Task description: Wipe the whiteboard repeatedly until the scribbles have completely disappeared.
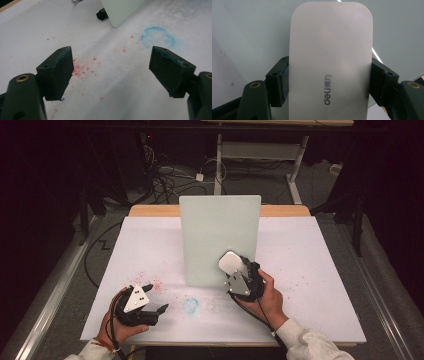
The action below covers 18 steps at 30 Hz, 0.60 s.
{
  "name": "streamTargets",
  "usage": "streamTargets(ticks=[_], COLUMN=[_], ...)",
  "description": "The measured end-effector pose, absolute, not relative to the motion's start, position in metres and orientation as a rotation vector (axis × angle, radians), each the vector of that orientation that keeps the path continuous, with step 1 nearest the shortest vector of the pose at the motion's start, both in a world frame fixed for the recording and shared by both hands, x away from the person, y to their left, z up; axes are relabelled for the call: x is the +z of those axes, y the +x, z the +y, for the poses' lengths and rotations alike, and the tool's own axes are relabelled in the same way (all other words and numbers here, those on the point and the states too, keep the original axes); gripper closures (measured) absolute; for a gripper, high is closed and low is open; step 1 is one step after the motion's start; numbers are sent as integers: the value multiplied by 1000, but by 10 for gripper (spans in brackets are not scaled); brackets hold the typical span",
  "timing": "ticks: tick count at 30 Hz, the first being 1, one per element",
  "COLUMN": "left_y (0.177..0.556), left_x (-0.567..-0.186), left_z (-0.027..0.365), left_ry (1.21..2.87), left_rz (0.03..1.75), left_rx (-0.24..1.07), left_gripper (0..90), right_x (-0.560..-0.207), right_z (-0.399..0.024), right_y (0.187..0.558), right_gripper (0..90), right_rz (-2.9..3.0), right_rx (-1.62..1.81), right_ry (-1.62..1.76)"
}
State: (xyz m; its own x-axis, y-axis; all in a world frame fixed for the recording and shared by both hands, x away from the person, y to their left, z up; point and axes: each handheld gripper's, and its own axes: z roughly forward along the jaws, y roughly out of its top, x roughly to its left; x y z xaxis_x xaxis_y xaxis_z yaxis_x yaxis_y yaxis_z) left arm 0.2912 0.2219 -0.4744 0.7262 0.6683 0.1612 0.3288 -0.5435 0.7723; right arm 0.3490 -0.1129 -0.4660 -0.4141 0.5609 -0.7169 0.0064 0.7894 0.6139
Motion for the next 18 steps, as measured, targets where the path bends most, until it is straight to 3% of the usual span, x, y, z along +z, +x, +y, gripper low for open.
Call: streamTargets(ticks=[11, 18], left_y=[290, 290], left_x=[-473, -473], left_z=[222, 223], left_ry=[2169, 2158], left_rz=[750, 760], left_rx=[584, 590], left_gripper=[192, 191], right_x=[-478, -458], right_z=[-142, -157], right_y=[344, 352], right_gripper=[308, 307], right_rz=[1961, 1872], right_rx=[596, 638], right_ry=[436, 538])
